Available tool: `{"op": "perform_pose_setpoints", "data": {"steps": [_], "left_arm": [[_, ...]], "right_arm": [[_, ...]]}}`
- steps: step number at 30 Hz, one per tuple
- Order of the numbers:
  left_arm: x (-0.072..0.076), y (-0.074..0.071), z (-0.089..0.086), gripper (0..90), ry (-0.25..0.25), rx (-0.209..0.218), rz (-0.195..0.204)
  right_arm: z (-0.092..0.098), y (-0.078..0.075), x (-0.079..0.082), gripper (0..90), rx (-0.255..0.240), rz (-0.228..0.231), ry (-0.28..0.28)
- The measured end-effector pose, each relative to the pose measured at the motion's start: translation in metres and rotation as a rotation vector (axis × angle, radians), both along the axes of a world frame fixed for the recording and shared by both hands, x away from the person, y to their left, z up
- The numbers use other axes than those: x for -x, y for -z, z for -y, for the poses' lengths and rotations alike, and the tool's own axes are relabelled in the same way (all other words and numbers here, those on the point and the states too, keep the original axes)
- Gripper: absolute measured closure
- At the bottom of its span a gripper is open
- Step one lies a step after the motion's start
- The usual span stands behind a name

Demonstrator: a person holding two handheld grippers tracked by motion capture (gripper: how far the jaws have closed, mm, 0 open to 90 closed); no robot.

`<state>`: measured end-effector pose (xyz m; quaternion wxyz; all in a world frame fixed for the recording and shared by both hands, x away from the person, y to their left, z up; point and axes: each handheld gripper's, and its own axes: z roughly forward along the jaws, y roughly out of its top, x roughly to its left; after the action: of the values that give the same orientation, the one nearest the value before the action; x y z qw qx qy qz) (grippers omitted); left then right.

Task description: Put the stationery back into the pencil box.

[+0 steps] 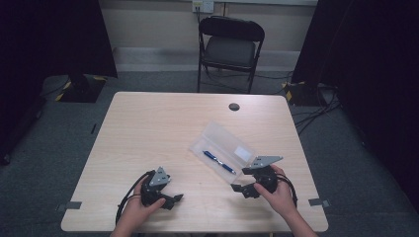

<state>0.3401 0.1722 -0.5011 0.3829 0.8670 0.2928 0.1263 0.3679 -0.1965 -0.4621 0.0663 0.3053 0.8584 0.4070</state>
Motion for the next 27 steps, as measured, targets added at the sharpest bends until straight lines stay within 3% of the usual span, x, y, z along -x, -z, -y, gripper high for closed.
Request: {"op": "perform_pose_setpoints", "data": {"steps": [27], "left_arm": [[0.0,0.0,0.0,14.0,0.002,-0.001,-0.002]], "right_arm": [[0.039,0.007,0.005,20.7,-0.021,-0.002,0.026]]}}
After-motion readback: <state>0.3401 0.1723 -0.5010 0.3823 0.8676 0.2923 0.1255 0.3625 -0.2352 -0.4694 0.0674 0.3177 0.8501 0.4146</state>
